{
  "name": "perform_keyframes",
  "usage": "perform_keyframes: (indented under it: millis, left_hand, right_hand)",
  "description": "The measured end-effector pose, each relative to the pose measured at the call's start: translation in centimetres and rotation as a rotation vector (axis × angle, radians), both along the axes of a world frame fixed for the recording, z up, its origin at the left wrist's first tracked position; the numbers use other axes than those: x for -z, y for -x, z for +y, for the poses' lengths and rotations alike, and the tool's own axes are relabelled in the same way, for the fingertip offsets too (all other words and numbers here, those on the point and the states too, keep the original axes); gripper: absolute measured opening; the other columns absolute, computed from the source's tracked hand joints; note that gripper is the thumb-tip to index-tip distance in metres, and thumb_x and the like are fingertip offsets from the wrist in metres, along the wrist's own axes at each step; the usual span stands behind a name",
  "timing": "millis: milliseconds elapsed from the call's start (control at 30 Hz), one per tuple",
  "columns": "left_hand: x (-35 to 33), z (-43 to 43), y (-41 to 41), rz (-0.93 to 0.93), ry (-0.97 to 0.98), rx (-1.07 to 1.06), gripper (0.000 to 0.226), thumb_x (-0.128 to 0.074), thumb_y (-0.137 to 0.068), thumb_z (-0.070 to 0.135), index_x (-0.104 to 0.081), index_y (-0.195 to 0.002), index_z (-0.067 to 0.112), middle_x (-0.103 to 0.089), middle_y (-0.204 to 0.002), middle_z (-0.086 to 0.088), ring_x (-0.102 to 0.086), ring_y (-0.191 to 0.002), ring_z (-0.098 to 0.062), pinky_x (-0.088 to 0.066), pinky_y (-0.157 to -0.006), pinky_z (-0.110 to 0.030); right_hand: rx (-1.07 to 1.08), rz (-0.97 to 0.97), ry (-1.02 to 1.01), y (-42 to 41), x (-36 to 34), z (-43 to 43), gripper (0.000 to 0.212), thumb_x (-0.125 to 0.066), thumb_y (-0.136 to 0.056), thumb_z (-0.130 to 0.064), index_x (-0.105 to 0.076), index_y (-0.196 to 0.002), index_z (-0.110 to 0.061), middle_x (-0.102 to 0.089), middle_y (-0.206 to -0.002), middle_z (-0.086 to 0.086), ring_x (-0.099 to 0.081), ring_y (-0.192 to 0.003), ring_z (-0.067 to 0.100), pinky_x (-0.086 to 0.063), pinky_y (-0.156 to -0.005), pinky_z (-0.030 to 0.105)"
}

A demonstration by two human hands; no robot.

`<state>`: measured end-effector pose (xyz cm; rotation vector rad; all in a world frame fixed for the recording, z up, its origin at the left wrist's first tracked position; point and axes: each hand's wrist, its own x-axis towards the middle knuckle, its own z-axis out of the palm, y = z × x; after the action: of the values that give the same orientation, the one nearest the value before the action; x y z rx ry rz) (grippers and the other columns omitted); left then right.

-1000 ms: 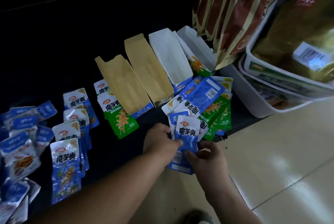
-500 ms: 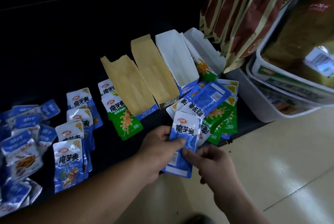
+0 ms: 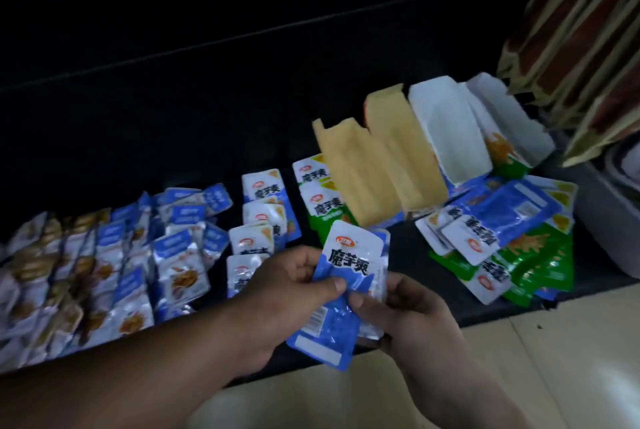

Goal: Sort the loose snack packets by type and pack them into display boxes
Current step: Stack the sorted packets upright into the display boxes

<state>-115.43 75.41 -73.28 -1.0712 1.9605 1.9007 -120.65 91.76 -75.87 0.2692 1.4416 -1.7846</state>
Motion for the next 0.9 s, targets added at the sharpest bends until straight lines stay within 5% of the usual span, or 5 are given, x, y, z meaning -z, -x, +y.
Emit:
perform_keyframes:
  millis: [133, 267, 600, 800, 900]
  left_hand:
    - [0.6, -3.5, -4.9, -0.058, 0.004, -0.16, 0.006, -0.073, -0.094, 0.011, -0.074, -0.099, 0.014, -0.081, -0.095, -0.003, -0.078, -0.09, -0.019, -0.062, -0.078, -0.037]
    - [1.1, -4.9, -8.3, -0.081, -0.09, -0.326, 0.014, -0.082, -0.088, 0.018, -0.073, -0.098, 0.015, -0.08, -0.094, -0.008, -0.078, -0.091, -0.028, -0.06, -0.089, -0.059]
    - [3.1, -13.0, -14.4, -0.002, -0.187, -0.75, 0.011, -0.081, -0.087, 0.014, -0.072, -0.081, 0.015, -0.08, -0.091, -0.009, -0.078, -0.089, -0.032, -0.059, -0.087, -0.053]
    - [2.3, -15.9, -16.7, 0.036, -0.037, -0.924, 0.006, -0.078, -0.09, 0.014, -0.073, -0.088, 0.015, -0.079, -0.084, -0.001, -0.077, -0.077, -0.026, -0.061, -0.071, -0.05]
    - [1.9, -16.2, -17.2, 0.055, -0.055, -1.008, 0.006, -0.074, -0.093, 0.014, -0.074, -0.089, 0.018, -0.08, -0.087, -0.004, -0.077, -0.078, -0.03, -0.061, -0.072, -0.049]
  right_hand:
    - [-0.075, 0.015, -0.071, -2.4, -0.1, -4.2, 0.016, -0.077, -0.086, -0.012, -0.073, -0.088, 0.003, -0.072, -0.093, 0.032, -0.072, -0.089, 0.049, -0.055, -0.088, 0.069]
    - [-0.221, 0.075, -0.101, -3.6, -0.3, -7.7, 0.037, -0.083, -0.079, -0.03, -0.066, -0.087, 0.002, -0.073, -0.091, 0.025, -0.069, -0.081, 0.034, -0.053, -0.081, 0.046]
    - [-0.692, -0.09, -0.062, -5.0, -0.8, -18.0, 0.043, -0.09, -0.074, -0.033, -0.067, -0.102, -0.01, -0.063, -0.107, 0.023, -0.056, -0.097, 0.042, -0.035, -0.082, 0.054]
    - [-0.614, 0.279, -0.307, -5.8, 1.0, -23.8, 0.041, -0.093, -0.073, -0.021, -0.064, -0.1, -0.01, -0.067, -0.091, 0.011, -0.064, -0.062, 0.01, -0.051, -0.054, 0.021]
    - [-0.642, 0.426, -0.388, -6.7, 2.7, -26.4, 0.046, -0.096, -0.064, -0.035, -0.068, -0.099, -0.026, -0.059, -0.118, 0.006, -0.071, -0.089, 0.012, -0.057, -0.067, 0.023]
